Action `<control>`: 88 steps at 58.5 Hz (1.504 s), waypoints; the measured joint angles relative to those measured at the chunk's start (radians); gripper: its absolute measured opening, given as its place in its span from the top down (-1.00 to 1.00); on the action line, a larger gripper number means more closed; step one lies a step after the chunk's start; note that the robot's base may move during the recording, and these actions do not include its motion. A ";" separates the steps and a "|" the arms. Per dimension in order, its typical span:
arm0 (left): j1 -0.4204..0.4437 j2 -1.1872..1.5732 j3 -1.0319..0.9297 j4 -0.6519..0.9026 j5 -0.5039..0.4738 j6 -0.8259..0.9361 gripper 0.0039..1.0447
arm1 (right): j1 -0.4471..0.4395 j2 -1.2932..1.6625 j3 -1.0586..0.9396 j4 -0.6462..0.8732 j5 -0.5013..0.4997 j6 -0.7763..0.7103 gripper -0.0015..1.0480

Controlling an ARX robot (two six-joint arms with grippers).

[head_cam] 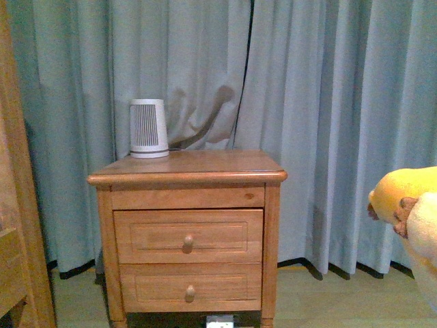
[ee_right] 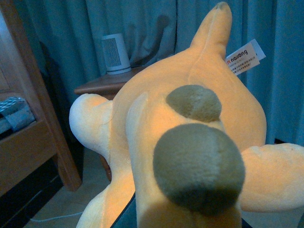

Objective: Put away toys

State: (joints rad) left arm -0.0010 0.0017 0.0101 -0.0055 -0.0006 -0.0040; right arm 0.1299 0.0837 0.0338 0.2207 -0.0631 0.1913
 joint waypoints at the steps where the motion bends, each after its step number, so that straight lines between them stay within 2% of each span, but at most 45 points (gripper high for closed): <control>1: 0.000 0.000 0.000 0.000 0.000 0.000 -0.88 | 0.000 0.000 0.000 0.000 0.000 0.000 0.83; 88: 0.000 0.000 0.000 0.000 0.000 0.000 -0.88 | 0.002 0.000 0.000 0.000 0.003 0.000 0.83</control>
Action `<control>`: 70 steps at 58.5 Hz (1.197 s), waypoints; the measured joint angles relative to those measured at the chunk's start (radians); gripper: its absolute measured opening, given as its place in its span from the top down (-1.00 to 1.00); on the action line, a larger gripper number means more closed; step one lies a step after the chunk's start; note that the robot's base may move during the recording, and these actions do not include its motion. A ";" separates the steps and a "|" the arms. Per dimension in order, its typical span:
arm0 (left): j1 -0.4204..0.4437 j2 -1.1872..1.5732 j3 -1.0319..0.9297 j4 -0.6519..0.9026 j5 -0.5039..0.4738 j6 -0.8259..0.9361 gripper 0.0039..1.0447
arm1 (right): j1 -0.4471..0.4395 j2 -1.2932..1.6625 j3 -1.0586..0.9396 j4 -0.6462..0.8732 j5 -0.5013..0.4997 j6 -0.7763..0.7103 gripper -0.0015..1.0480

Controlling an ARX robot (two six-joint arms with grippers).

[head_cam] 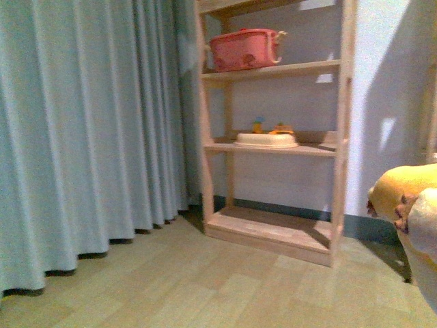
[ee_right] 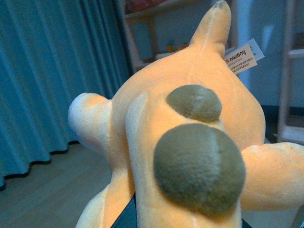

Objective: Put away toys

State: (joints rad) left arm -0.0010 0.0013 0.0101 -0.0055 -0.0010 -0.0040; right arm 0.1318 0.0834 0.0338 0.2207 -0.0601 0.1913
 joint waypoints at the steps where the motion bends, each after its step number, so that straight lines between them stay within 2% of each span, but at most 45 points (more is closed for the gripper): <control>1: 0.000 0.000 0.000 0.000 0.000 0.000 -0.88 | 0.000 0.000 0.000 0.000 0.000 0.000 0.83; 70: -0.001 0.000 0.000 0.000 0.000 0.000 -0.88 | -0.002 0.000 0.000 0.000 -0.003 0.000 0.83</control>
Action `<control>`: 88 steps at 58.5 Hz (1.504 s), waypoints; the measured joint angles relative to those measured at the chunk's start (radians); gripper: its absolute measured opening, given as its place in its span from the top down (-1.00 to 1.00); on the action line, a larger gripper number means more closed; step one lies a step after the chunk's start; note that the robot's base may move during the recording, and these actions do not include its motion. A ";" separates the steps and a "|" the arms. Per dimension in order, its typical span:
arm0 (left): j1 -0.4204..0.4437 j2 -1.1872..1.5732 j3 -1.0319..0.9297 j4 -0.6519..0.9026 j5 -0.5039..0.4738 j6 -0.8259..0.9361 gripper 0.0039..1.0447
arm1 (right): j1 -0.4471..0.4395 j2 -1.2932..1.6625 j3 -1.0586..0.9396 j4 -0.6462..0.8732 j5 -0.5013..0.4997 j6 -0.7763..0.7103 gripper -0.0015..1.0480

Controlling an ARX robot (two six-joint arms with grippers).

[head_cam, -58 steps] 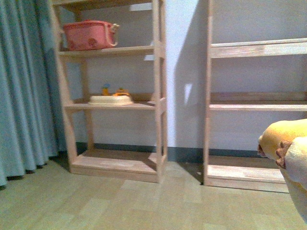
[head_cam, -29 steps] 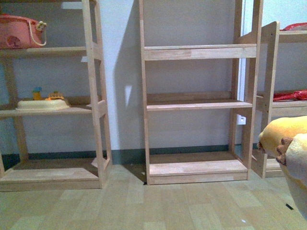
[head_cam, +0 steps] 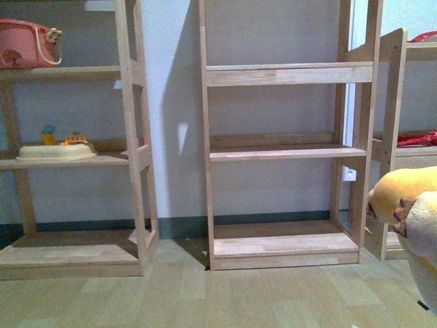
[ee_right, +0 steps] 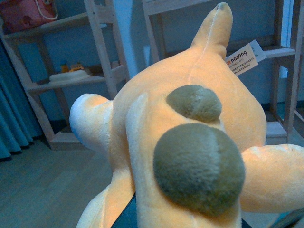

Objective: Put away toys

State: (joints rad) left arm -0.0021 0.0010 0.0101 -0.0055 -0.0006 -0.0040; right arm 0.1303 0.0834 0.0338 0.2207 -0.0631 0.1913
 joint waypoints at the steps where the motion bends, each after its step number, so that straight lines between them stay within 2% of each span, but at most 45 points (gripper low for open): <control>1: 0.000 0.000 0.000 0.000 0.000 0.000 -0.88 | 0.000 0.000 0.000 0.000 0.000 0.000 0.83; 88: 0.000 0.000 0.000 0.000 0.000 0.000 -0.88 | 0.001 0.001 -0.001 0.000 0.002 0.000 0.84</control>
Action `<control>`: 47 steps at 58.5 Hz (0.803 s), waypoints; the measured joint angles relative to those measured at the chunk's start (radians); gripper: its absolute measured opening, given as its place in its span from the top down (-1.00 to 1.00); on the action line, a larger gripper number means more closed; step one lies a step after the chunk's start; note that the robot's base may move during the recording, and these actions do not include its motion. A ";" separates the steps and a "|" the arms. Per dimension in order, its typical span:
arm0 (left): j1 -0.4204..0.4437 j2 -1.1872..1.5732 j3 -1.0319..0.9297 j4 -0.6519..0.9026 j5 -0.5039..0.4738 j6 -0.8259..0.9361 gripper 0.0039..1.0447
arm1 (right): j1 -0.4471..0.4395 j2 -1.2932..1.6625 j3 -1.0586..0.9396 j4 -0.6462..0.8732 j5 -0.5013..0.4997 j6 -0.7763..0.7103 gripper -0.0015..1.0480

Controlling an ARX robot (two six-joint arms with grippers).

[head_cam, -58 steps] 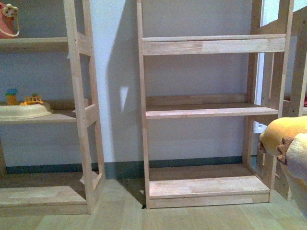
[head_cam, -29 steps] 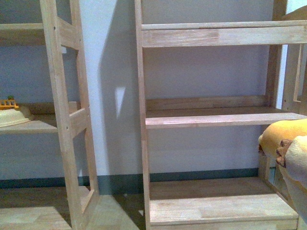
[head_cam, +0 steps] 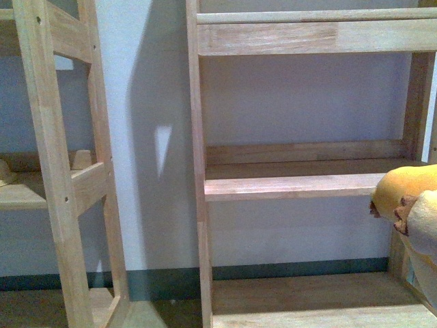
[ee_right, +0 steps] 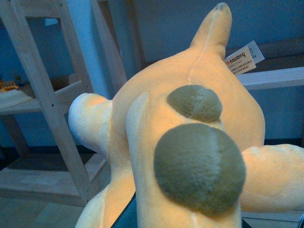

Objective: Put away toys

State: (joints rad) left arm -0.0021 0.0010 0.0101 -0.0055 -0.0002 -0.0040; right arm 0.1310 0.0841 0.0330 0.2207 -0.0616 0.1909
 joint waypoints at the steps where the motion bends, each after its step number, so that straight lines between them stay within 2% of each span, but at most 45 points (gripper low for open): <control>1: 0.000 0.000 0.000 0.000 0.000 0.000 -0.88 | 0.000 0.000 0.000 0.000 0.000 0.000 0.84; 43: 0.000 0.000 0.000 0.000 0.000 0.000 -0.88 | 0.000 0.000 0.000 0.000 0.000 0.000 0.84; 47: 0.000 0.000 0.000 0.000 0.000 0.000 -0.88 | 0.011 0.008 0.019 -0.061 0.054 -0.026 0.84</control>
State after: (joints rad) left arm -0.0021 0.0006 0.0101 -0.0055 -0.0006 -0.0036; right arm 0.1417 0.0925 0.0525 0.1600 -0.0074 0.1646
